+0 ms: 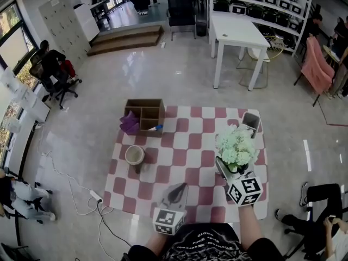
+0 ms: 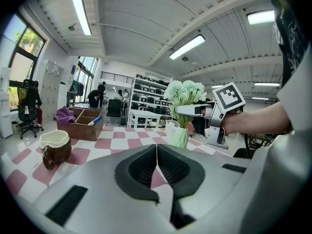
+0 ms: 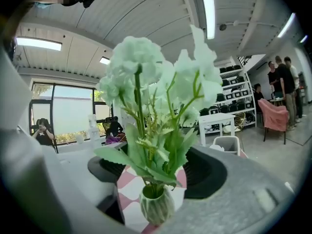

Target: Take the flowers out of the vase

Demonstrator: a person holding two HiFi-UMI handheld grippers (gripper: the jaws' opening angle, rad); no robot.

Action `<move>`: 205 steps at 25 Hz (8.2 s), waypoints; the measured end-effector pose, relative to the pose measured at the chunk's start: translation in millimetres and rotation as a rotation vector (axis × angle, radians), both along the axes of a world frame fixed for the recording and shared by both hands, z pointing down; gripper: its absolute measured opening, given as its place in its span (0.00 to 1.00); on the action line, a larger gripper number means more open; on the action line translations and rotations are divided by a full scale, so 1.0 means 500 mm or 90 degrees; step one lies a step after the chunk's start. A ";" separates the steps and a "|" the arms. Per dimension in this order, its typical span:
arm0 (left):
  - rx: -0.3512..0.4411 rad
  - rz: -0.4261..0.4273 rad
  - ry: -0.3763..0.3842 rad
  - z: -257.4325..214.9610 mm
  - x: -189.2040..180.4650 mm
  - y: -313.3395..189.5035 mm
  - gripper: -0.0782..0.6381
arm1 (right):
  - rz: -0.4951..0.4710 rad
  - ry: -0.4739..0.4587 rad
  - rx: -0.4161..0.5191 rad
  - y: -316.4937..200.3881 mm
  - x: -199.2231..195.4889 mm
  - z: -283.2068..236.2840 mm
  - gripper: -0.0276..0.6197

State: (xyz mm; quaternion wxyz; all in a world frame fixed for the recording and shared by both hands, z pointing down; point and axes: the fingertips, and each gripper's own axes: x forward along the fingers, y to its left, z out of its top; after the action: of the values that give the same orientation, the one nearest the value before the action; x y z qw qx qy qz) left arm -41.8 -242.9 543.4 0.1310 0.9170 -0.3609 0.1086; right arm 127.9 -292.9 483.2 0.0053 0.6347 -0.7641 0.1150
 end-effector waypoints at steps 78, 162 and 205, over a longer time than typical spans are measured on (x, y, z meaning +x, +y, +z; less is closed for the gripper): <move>-0.004 0.078 -0.001 0.033 0.046 0.042 0.13 | 0.146 -0.126 0.031 0.241 0.149 -0.153 0.21; 0.003 0.068 0.016 -0.005 0.062 0.021 0.13 | 0.112 -0.076 -0.137 0.234 0.111 0.093 0.67; 0.075 0.060 0.054 -0.098 0.065 0.048 0.13 | 0.089 0.055 -0.061 0.264 0.019 0.025 0.05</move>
State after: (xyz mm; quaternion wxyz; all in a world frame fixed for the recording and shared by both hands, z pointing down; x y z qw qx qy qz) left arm -9.4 -218.7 494.3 0.0870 0.9429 -0.3168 0.0545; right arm 137.2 -160.6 495.9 0.0604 0.6898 -0.7107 0.1241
